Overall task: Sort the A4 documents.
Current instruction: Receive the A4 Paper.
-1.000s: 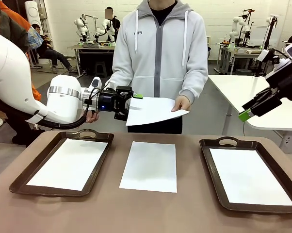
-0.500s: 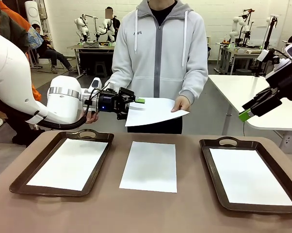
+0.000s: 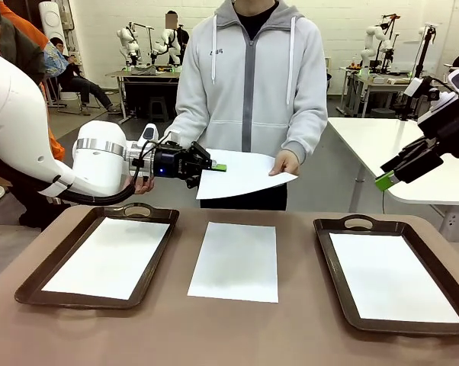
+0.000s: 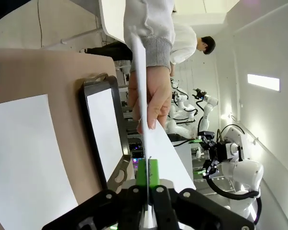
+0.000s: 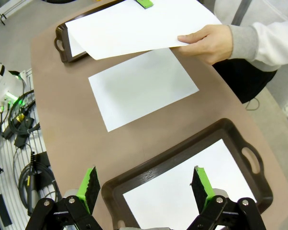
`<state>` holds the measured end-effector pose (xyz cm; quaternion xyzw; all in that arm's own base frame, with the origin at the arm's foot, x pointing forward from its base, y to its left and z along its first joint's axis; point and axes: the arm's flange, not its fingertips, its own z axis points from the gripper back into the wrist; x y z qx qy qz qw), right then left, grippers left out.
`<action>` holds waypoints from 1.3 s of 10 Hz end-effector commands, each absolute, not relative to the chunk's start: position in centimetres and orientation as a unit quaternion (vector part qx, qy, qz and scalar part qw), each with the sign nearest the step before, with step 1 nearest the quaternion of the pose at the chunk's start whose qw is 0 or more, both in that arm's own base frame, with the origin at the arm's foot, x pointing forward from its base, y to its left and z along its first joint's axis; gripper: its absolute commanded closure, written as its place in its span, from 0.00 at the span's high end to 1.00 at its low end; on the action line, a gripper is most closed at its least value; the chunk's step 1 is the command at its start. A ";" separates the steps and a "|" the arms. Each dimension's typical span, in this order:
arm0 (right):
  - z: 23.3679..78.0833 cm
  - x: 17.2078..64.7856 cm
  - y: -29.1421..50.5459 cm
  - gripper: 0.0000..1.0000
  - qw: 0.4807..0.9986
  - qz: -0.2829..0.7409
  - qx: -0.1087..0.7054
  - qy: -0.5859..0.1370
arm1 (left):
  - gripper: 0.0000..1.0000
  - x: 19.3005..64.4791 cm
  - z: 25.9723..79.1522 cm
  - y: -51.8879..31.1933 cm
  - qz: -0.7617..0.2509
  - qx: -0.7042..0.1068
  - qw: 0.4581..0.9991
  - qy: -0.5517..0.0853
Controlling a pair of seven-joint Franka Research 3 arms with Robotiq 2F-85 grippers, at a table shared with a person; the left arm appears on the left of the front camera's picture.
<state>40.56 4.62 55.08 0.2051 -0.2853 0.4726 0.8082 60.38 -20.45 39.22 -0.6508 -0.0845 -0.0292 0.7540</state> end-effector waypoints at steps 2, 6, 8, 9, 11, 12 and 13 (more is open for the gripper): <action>55.1 40.6 4.7 1.00 0.810 0.473 0.201 -0.284 | 0.00 59.4 39.5 -20.4 -0.016 -0.655 0.749 -0.104; 55.1 40.6 4.7 1.00 0.810 0.473 0.201 -0.284 | 0.00 59.2 39.5 -20.3 -0.011 -0.658 0.746 -0.105; 55.1 40.6 4.7 1.00 0.810 0.473 0.201 -0.284 | 0.00 59.1 39.8 -20.1 -0.030 -0.656 0.749 -0.093; 55.1 40.6 4.7 1.00 0.810 0.473 0.201 -0.284 | 0.00 59.8 39.4 -20.3 -0.020 -0.653 0.752 -0.088; 55.1 40.6 4.7 1.00 0.810 0.473 0.201 -0.284 | 0.00 59.8 39.4 -20.3 -0.020 -0.653 0.752 -0.088; 55.1 40.6 4.7 1.00 0.810 0.473 0.201 -0.284 | 0.00 59.8 39.4 -20.3 -0.020 -0.653 0.752 -0.088; 55.1 40.6 4.7 1.00 0.810 0.473 0.201 -0.284 | 0.00 59.8 39.4 -20.3 -0.020 -0.653 0.752 -0.088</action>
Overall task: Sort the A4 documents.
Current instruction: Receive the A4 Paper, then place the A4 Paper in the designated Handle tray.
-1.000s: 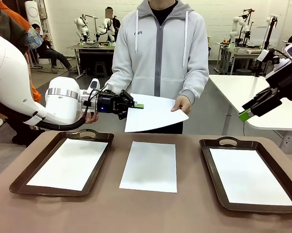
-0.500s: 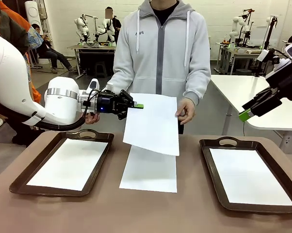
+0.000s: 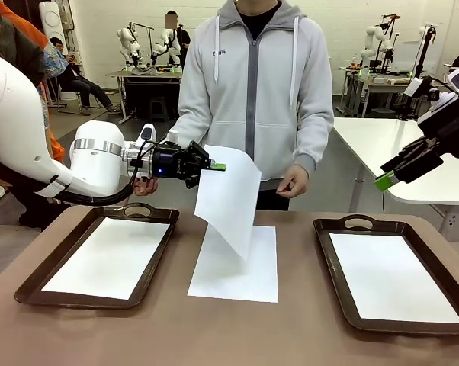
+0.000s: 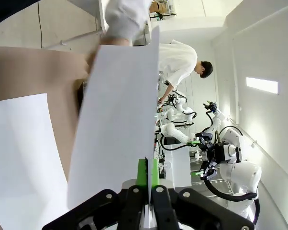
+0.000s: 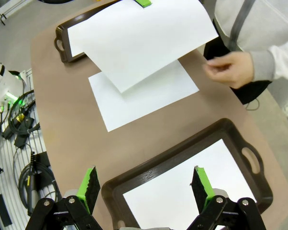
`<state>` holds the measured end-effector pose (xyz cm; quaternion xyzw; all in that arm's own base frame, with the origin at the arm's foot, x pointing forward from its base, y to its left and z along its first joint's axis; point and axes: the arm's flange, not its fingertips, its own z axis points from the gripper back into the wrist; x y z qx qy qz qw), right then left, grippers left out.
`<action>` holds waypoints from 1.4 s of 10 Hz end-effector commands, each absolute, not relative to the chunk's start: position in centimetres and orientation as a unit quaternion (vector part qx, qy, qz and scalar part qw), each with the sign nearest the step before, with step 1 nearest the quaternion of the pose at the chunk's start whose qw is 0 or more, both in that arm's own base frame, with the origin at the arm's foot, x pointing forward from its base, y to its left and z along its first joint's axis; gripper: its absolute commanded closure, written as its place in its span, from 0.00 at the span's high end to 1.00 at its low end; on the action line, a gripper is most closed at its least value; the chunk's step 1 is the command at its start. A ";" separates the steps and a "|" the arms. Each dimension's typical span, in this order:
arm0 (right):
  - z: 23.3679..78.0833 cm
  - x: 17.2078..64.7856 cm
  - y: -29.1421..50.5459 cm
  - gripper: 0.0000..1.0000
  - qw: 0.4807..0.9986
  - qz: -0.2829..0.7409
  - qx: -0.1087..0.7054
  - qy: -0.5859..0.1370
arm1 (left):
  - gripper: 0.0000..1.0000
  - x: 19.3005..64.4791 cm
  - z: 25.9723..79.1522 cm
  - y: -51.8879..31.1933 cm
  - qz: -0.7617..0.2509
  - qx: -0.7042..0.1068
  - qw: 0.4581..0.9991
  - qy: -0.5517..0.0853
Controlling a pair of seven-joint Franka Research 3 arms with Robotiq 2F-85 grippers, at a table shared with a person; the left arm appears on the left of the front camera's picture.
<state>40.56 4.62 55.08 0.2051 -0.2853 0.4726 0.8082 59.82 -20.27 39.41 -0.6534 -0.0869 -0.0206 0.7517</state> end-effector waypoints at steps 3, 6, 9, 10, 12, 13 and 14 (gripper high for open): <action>55.1 40.6 4.7 1.00 0.810 0.473 0.201 -0.284 | 0.00 59.8 39.4 -20.3 -0.020 -0.653 0.752 -0.088; 55.1 40.6 4.7 1.00 0.810 0.473 0.201 -0.284 | 0.00 59.8 39.4 -20.3 -0.020 -0.653 0.752 -0.088; 55.1 40.6 4.7 1.00 0.810 0.473 0.201 -0.284 | 0.00 59.8 39.4 -20.3 -0.020 -0.653 0.752 -0.088; 55.1 40.6 4.7 1.00 0.810 0.473 0.201 -0.284 | 0.00 59.8 39.4 -20.3 -0.020 -0.653 0.752 -0.088; 55.1 40.6 4.7 1.00 0.810 0.473 0.201 -0.284 | 0.00 59.8 39.4 -20.3 -0.020 -0.653 0.752 -0.088; 55.1 40.6 4.7 1.00 0.810 0.473 0.201 -0.284 | 0.00 59.8 39.4 -20.3 -0.020 -0.653 0.752 -0.088; 55.1 40.6 4.7 1.00 0.810 0.473 0.201 -0.284 | 0.00 59.8 39.4 -20.3 -0.020 -0.653 0.752 -0.088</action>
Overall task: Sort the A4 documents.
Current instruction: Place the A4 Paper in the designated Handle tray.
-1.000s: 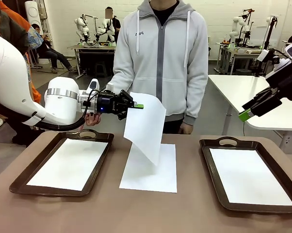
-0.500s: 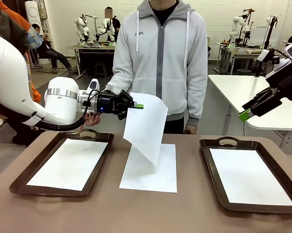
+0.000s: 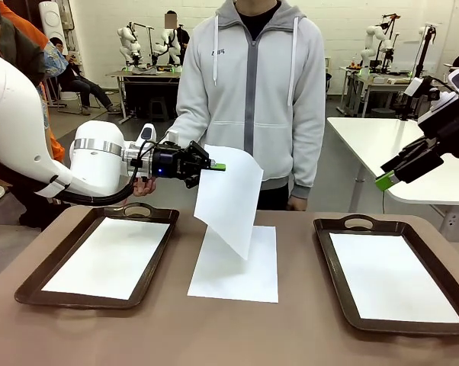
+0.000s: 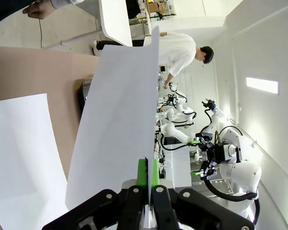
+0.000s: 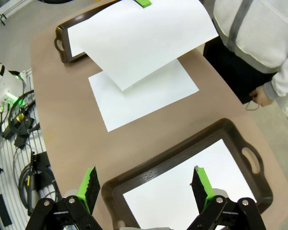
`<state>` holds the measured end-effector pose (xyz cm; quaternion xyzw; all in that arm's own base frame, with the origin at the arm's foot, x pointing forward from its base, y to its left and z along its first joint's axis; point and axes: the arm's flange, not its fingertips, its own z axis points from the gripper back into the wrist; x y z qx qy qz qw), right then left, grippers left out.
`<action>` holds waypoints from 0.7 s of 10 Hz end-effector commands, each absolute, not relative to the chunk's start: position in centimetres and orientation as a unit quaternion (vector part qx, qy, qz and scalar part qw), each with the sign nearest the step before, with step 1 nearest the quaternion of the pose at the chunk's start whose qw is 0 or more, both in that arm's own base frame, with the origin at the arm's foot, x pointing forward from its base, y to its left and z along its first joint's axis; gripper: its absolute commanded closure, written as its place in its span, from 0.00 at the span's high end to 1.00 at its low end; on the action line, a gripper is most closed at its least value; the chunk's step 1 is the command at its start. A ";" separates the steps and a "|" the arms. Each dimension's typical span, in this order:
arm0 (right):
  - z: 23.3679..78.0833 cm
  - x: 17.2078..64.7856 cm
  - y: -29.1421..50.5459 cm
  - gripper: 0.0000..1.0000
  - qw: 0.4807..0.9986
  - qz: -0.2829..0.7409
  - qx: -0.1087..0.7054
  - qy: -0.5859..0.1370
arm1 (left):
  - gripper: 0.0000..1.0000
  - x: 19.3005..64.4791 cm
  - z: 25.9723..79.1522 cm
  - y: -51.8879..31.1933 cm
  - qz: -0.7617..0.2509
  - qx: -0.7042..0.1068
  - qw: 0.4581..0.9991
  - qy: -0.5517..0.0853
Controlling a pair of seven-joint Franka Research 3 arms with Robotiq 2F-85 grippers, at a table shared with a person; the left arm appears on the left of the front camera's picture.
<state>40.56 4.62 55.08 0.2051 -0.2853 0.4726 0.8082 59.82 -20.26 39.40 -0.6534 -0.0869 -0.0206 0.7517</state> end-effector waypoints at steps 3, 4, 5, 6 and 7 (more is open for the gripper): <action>55.1 40.6 4.7 1.00 0.810 0.473 0.201 -0.284 | 0.01 59.5 39.4 -19.3 -0.046 -0.639 0.763 -0.092; 55.1 40.6 4.7 1.00 0.810 0.473 0.201 -0.284 | 0.01 59.1 39.8 -18.2 -0.053 -0.631 0.770 -0.085; 55.1 40.6 4.7 1.00 0.810 0.473 0.201 -0.284 | 0.01 58.3 40.4 -17.2 -0.056 -0.618 0.781 -0.074; 55.1 40.6 4.7 1.00 0.810 0.473 0.201 -0.284 | 0.01 57.1 41.0 -16.0 -0.063 -0.599 0.795 -0.068; 55.1 40.6 4.7 1.00 0.810 0.473 0.201 -0.284 | 0.01 56.0 41.3 -14.7 -0.061 -0.585 0.806 -0.069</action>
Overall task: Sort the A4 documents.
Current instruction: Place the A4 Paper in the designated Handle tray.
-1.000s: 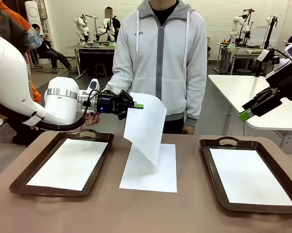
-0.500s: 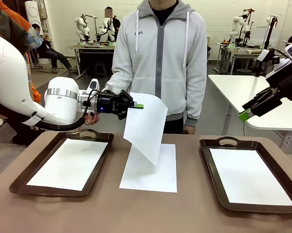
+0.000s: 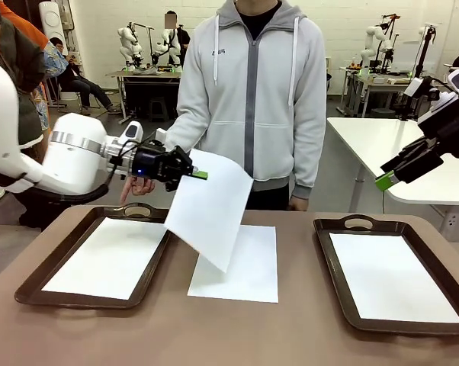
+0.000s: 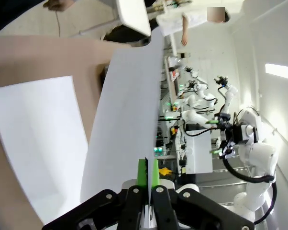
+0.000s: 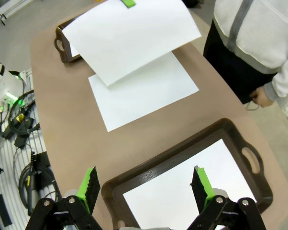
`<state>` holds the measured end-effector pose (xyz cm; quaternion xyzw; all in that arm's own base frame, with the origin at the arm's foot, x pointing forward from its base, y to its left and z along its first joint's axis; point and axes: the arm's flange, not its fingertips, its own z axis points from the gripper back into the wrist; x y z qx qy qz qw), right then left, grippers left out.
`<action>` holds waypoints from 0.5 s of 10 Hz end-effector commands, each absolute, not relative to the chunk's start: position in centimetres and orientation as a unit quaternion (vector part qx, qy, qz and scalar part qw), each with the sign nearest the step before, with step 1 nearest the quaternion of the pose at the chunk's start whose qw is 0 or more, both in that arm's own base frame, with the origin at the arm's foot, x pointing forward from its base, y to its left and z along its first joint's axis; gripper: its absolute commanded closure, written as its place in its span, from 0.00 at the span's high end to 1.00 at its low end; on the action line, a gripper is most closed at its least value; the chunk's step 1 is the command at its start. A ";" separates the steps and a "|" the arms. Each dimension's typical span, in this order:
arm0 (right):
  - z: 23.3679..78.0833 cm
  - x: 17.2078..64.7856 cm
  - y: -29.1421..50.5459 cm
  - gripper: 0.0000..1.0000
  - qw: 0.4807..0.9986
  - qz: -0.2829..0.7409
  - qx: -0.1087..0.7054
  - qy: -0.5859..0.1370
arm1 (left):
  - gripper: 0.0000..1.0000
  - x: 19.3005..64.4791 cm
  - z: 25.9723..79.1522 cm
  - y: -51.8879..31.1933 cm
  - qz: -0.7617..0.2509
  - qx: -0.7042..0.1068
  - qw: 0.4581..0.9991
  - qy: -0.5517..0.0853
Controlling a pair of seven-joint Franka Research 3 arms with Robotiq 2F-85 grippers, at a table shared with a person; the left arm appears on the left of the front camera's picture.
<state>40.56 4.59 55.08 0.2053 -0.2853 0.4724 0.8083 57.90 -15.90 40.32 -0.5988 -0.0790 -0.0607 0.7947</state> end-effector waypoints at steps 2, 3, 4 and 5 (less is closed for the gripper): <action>55.1 40.6 4.7 1.00 0.810 0.473 0.201 -0.284 | 0.01 54.1 41.1 -11.8 -0.039 -0.570 0.818 -0.071; 55.1 40.6 4.7 1.00 0.810 0.473 0.201 -0.284 | 0.01 53.5 40.9 -10.2 -0.029 -0.563 0.823 -0.065; 55.1 40.6 4.7 1.00 0.810 0.473 0.201 -0.284 | 0.01 53.0 40.7 -8.3 -0.011 -0.549 0.833 -0.061; 55.1 40.6 4.7 1.00 0.810 0.473 0.201 -0.284 | 0.01 52.7 40.5 -6.6 0.000 -0.533 0.844 -0.059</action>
